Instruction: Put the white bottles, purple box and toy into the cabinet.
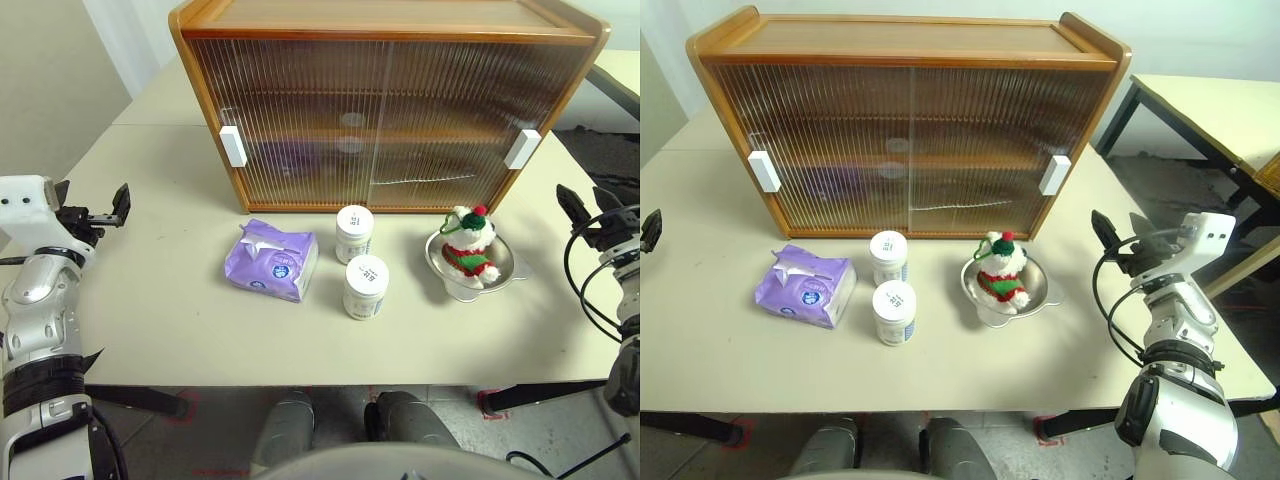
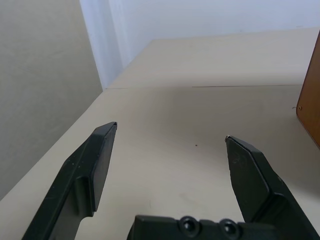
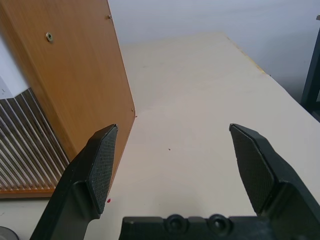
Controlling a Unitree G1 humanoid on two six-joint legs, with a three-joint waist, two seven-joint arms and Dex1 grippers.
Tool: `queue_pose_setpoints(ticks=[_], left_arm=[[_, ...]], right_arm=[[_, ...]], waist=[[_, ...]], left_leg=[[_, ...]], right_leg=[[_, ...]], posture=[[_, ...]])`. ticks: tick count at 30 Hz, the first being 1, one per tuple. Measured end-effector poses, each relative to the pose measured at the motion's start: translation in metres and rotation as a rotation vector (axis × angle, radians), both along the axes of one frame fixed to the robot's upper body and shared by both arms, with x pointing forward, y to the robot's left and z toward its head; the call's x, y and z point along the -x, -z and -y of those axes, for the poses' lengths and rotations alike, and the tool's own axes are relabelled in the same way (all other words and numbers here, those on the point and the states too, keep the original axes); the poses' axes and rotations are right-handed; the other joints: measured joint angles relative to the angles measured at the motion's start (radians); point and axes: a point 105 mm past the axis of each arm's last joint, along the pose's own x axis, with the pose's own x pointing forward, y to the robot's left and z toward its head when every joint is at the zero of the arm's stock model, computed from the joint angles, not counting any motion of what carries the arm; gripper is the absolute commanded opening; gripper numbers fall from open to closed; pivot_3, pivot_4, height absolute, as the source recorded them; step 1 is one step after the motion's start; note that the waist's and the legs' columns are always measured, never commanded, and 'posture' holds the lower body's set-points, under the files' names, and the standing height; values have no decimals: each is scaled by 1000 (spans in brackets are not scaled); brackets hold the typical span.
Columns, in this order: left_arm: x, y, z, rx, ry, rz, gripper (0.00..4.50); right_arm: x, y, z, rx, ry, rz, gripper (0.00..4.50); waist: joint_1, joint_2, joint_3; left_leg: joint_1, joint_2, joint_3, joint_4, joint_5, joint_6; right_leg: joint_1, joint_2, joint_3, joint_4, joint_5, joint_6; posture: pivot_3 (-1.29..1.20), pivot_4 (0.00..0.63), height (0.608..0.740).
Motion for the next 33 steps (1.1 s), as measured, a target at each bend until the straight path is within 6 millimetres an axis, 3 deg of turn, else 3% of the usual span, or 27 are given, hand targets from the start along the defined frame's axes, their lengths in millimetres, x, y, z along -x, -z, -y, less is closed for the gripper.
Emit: queue_pose_setpoints(ticks=[10, 17, 25, 29, 33], left_arm=[[-1, -2, 1, 0, 2, 10, 4483], [-11, -1, 14, 17, 38, 22, 4483], [-16, 7, 24, 57, 69, 17, 4483], [-15, 1, 30, 58, 108, 34, 3604], [-11, -2, 39, 43, 173, 36, 2115]], right_arm=[[-2, -3, -1, 3, -6, 6, 4500], [15, 1, 10, 8, -29, -10, 4500], [33, -29, -17, -7, -342, 120, 4500], [44, -40, -51, 17, -593, 100, 4500], [55, -53, -81, 31, -767, 90, 4500]], waist=[[0, 0, -1], [-6, 0, -1], [-22, -1, 0], [-24, -2, 1], [-28, -5, 6]], left_leg=[[-1, 0, 0, 3, 0, 0], [-1, 0, 1, 4, 0, 0], [0, -2, 3, 5, 0, 0], [0, -4, 4, 6, 1, -1], [0, -5, 4, 8, 1, -1]], right_leg=[[0, 0, 0, 0, 1, -2], [1, 0, 0, 0, 1, -1], [4, 4, 1, 0, -8, 5], [4, 4, 1, 0, -9, 5], [5, 4, 2, 0, -9, 6]], posture=[[-8, 27, 740], [-32, 32, 740], [-20, 61, 740], [-37, 76, 740], [-52, 87, 740]])
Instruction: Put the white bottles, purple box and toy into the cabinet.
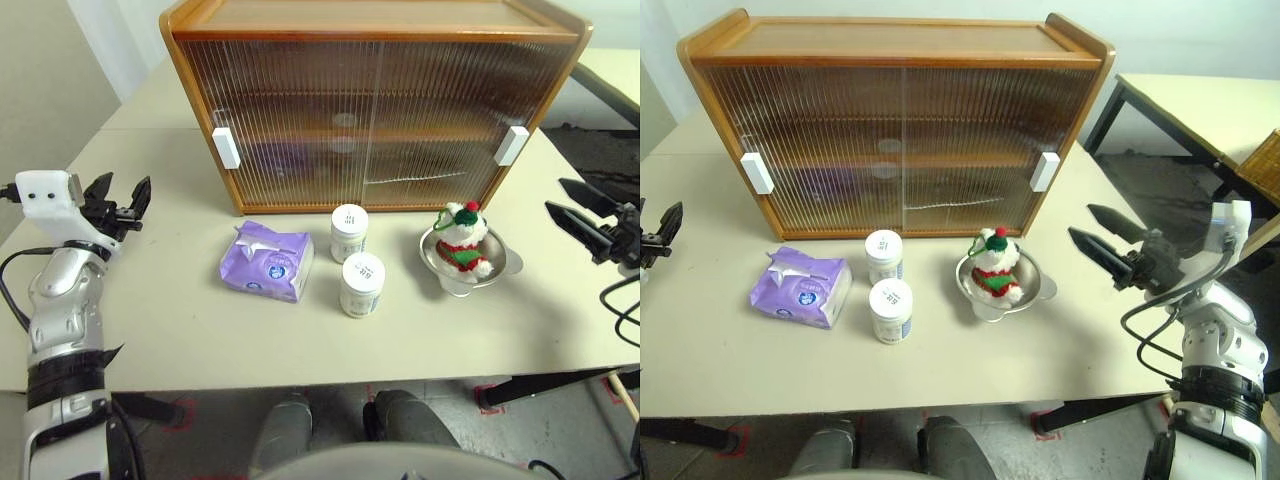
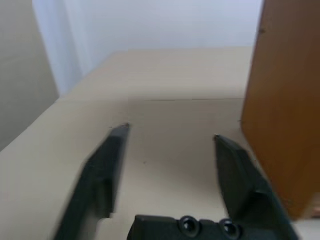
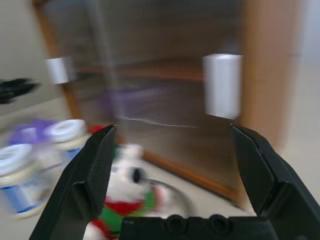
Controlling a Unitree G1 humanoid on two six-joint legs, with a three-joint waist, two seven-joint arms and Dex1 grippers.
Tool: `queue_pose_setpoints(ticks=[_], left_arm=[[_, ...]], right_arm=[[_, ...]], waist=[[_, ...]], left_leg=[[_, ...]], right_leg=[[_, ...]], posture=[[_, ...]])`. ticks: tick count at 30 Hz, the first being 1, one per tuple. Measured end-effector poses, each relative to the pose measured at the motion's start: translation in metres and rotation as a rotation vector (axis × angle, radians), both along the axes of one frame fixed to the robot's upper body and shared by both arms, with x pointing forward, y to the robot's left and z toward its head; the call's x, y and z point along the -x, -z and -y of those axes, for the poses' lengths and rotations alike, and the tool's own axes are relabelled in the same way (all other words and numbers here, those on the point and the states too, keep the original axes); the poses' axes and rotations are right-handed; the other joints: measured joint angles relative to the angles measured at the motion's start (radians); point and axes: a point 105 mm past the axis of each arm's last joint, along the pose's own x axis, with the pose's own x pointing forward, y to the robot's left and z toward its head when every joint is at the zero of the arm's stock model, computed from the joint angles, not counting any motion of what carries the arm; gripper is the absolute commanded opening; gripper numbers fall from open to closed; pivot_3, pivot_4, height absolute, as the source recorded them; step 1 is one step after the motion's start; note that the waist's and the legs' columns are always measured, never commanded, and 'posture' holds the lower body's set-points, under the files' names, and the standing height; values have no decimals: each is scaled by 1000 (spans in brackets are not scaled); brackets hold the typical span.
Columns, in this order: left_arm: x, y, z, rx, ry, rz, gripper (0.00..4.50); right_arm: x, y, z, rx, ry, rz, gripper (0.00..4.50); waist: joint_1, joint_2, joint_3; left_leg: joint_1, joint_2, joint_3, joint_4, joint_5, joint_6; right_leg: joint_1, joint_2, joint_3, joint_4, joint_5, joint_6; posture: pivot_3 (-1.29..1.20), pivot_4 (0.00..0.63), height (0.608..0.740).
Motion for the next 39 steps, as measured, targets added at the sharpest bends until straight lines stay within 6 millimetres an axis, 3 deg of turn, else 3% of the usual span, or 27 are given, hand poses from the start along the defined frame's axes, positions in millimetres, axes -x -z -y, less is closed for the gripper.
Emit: queue_pose_setpoints(ticks=[6, 16, 23, 39], left_arm=[[2, -14, 26, -33, 143, 13, 34], [-16, -34, 56, -49, 254, 42, 34], [-23, -28, 74, -53, 323, 23, 34], [-32, -20, 91, -65, 422, 11, 34]], right_arm=[[9, -8, -29, 55, -125, 4, 4500], [13, -19, -59, 41, -185, 113, 4500], [15, -24, -80, 25, -220, 153, 4500], [15, -21, -85, 14, -208, 157, 4500]], waist=[[-3, -4, 5], [-5, -3, 6], [-8, -4, 5], [-12, -2, 3]], left_leg=[[-2, -1, 0, 2, 0, 0], [-5, -1, 0, 2, -3, 0], [-6, -1, 0, 2, -4, 0], [-10, -3, -1, 12, -6, 3]], right_leg=[[-1, -1, 0, 0, -1, 0], [-5, -1, 0, 0, -3, 1], [-5, -1, 0, -1, -5, 2], [-4, -1, -2, -1, -4, 8]], posture=[[-70, 86, 740], [-91, 74, 740], [-93, 67, 740], [-118, 34, 740]])
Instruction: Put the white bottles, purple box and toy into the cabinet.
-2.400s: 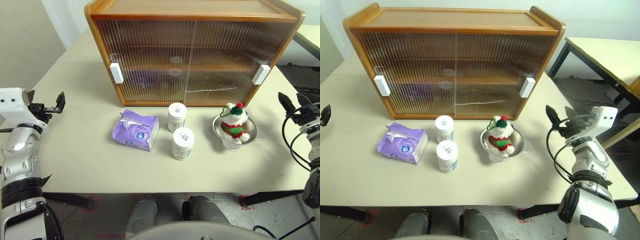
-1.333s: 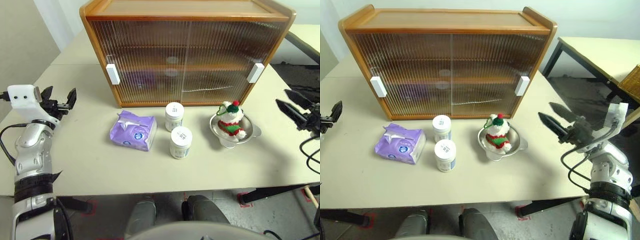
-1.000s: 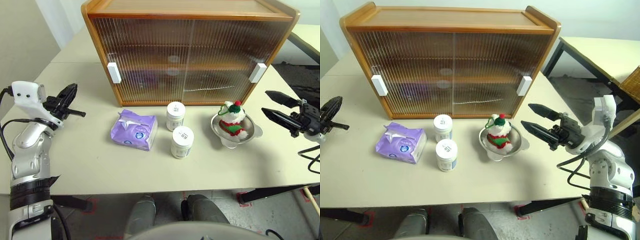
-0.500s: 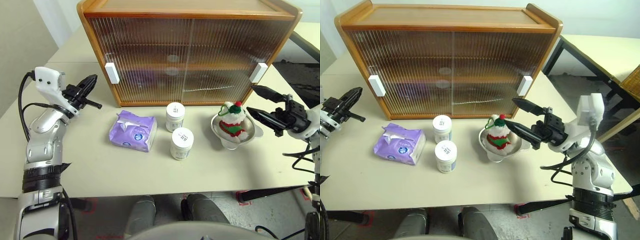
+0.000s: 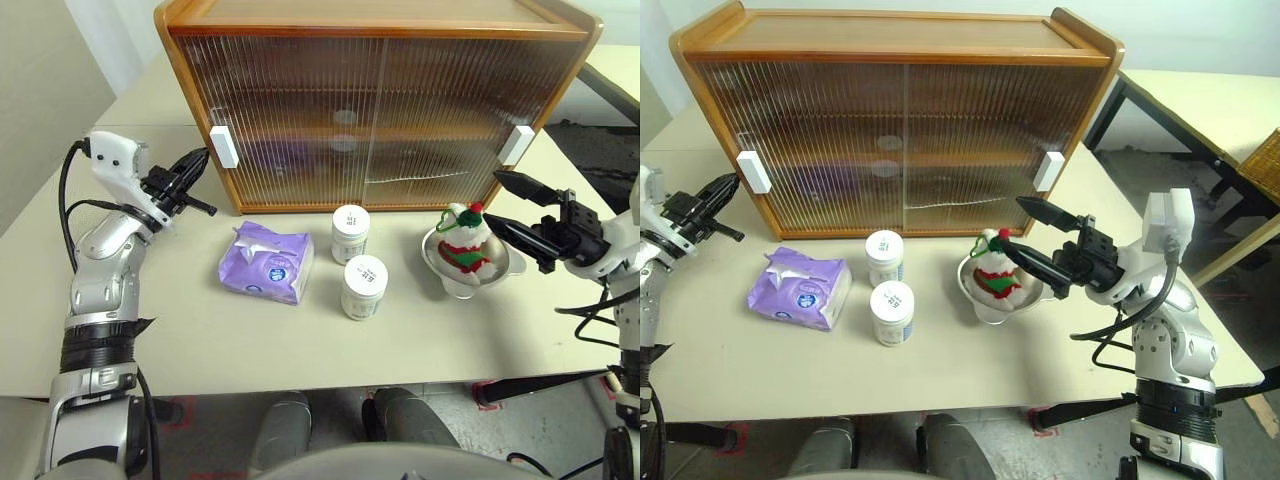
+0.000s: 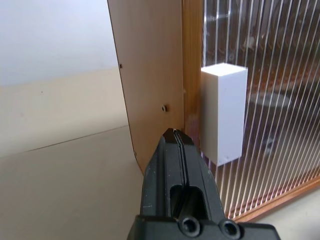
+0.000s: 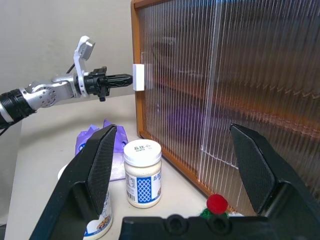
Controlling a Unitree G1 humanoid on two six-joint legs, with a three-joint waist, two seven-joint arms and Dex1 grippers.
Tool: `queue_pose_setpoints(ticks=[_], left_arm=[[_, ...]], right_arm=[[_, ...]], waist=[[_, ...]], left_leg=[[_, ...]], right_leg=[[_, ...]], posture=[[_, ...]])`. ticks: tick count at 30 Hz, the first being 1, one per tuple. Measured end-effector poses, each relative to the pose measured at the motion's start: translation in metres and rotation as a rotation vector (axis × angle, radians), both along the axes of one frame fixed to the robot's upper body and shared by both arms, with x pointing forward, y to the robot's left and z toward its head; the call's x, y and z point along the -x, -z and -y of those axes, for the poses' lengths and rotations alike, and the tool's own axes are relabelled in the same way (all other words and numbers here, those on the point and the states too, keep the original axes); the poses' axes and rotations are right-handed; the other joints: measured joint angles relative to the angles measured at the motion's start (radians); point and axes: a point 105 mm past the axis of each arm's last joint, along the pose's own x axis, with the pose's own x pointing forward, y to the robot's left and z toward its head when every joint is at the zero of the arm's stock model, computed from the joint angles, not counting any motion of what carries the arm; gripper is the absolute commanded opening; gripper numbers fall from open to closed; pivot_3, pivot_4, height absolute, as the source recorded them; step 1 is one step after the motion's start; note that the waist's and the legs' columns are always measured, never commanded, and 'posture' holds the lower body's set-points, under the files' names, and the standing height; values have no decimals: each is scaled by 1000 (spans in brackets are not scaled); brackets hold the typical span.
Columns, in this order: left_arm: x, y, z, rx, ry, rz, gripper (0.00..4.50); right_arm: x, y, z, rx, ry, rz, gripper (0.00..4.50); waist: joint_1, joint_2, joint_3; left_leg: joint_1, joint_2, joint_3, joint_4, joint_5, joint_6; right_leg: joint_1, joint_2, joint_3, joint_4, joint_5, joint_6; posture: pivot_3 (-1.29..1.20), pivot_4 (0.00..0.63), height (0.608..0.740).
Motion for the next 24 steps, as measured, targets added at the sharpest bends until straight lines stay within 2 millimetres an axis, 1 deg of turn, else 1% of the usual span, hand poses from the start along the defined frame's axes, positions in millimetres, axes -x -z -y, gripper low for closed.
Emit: queue_pose_setpoints(ticks=[4, 7, 14, 16, 21, 24], left_arm=[[0, 1, 2, 1, 17, -3, 34], [1, 1, 3, 2, 28, -5, 34], [1, 6, 16, 20, 97, -17, 34], [0, 5, 19, 23, 106, -12, 34], [-7, -8, 30, 16, 137, 29, 34], [-11, -5, 34, 14, 145, 21, 34]], right_arm=[[1, 3, 1, 2, 5, -4, 4500], [2, 3, 1, 2, 7, -5, 4500], [4, 6, 1, 5, 8, -14, 4500], [4, 6, 1, 5, 8, -14, 4500], [4, 6, 1, 7, 8, -13, 4500], [4, 6, 2, 10, 9, -13, 4500]], waist=[[1, -1, 0], [1, -1, -1], [-7, 0, -1], [-11, 0, -1], [-14, 0, -2], [-18, 0, -2]], left_leg=[[-2, -2, -1, 4, 0, 1], [-2, -4, -2, 4, 0, 1], [-2, -4, -3, 4, 0, 2], [-2, -4, -2, 4, 0, 2], [-2, -5, -2, 5, 0, 3], [-2, -5, -1, 5, 1, 3]], right_leg=[[1, -2, 0, -1, 2, 2], [1, -4, 1, -1, 3, 0], [1, -4, 0, -1, 4, 1], [1, -4, 0, -1, 4, 1], [2, -4, 0, -1, 4, 4], [2, -4, 0, -1, 4, 5]], posture=[[-122, 32, 740], [-127, 33, 740], [-128, 33, 740], [-127, 32, 740], [-132, 33, 740], [-138, 33, 740]])
